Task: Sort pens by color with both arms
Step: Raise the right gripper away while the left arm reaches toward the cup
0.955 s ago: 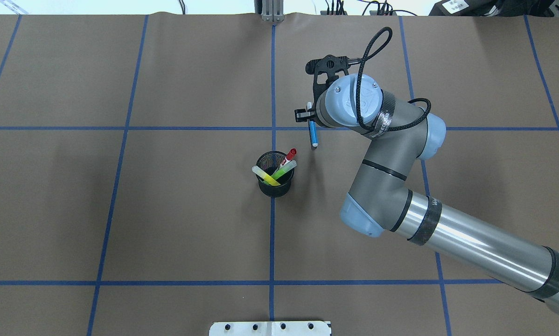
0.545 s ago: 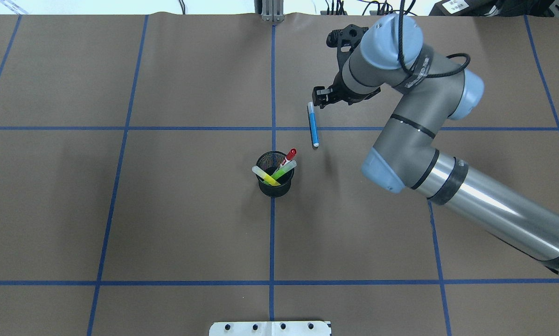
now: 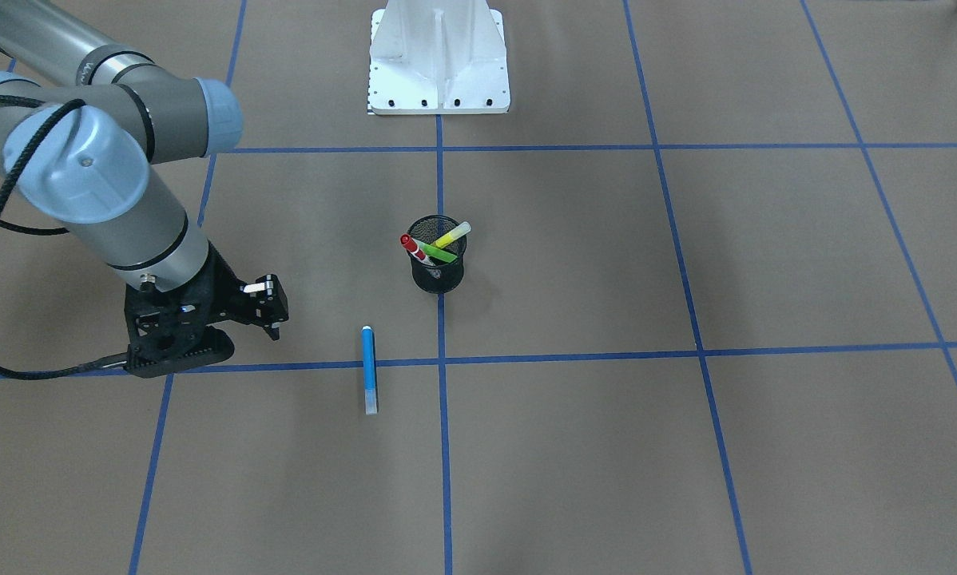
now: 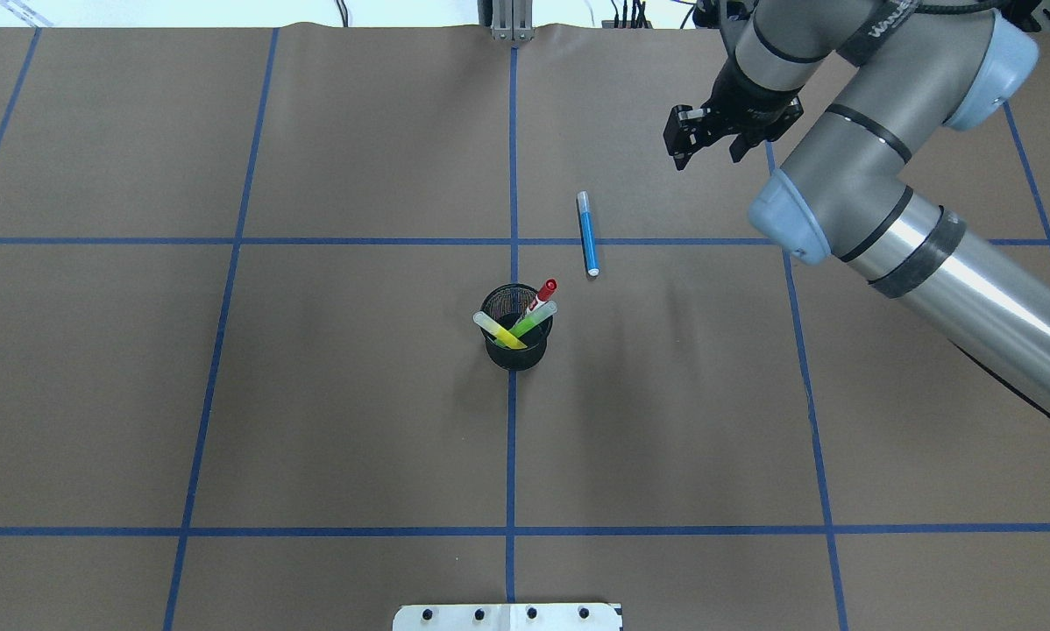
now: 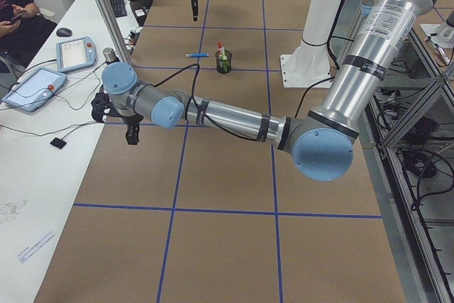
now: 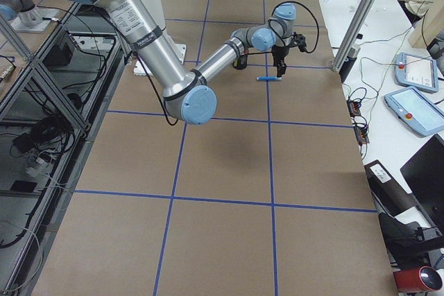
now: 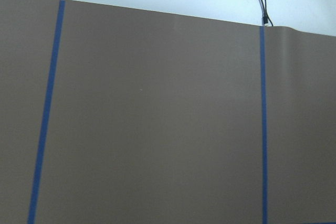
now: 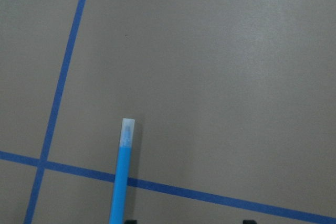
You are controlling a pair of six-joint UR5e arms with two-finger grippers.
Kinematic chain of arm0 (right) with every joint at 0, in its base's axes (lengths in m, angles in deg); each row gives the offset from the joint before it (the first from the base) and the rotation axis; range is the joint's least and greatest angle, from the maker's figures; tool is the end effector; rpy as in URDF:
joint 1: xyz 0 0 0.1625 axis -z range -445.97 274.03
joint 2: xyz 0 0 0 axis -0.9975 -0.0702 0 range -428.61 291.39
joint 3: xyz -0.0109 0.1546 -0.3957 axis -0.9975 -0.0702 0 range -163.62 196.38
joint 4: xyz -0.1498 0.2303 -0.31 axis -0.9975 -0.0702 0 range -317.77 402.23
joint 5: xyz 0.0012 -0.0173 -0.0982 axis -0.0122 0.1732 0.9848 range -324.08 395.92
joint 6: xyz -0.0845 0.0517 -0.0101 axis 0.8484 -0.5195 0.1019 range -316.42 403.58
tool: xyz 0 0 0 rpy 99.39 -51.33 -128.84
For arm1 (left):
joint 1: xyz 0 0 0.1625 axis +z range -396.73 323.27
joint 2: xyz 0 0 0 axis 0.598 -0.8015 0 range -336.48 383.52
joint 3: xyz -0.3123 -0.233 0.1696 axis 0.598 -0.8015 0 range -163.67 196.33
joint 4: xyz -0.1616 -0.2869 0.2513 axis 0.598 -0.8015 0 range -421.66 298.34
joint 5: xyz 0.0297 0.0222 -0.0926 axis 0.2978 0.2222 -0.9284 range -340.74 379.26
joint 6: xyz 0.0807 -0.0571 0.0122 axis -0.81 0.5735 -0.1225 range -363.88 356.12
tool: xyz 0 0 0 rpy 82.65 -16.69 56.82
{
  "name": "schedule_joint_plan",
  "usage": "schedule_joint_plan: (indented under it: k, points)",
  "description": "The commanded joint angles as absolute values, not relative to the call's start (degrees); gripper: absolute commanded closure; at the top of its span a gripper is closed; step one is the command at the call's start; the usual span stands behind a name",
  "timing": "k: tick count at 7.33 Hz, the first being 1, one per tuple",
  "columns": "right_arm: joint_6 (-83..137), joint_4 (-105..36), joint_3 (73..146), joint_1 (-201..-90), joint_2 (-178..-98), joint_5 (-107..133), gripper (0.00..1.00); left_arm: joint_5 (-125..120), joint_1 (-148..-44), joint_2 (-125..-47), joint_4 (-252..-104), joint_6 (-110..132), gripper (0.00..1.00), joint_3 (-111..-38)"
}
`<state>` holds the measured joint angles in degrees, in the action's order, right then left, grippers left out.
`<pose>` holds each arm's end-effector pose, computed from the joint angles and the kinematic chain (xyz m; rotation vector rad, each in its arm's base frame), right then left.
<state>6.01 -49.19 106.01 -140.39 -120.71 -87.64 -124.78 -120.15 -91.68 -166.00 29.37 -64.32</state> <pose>-0.3446 -0.6161 0.2672 0.1540 -0.8188 -0.1519 0.0249 -0.6755 0.4403 0.1440 1.0299 -0.1745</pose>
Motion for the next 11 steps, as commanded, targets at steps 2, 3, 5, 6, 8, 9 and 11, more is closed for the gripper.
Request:
schedule_joint_plan:
  k: [2,3,5,6,8,9,11]
  points:
    - [15.8,-52.8,105.9,-146.1,-122.3,-90.1,0.08,-124.7,-111.9,-96.3,-165.9,49.3,0.02,-70.1]
    - [16.9,-52.8,105.9,-147.0,-122.7,-92.4,0.03,-124.6,-110.3,-97.2,-165.9,53.6,0.01,-71.8]
    - [17.2,-52.8,105.9,-148.2,-123.3,-92.8,0.02,-122.3,-106.7,-100.9,-165.8,62.7,0.01,-72.5]
    - [17.2,-52.8,105.9,-148.4,-123.3,-92.9,0.02,-119.7,-103.6,-102.3,-165.7,67.6,0.01,-74.3]
    - [17.2,-52.8,105.9,-148.5,-123.5,-92.8,0.02,-117.1,-99.5,-105.0,-164.3,73.3,0.01,-75.3]
    - [17.2,-52.7,105.9,-148.5,-123.6,-92.8,0.02,-116.0,-97.9,-108.1,-159.3,73.7,0.01,-75.2]
    - [17.2,-52.6,105.9,-148.4,-124.2,-92.7,0.02,-113.5,-94.2,-115.1,-147.5,73.7,0.01,-74.5]
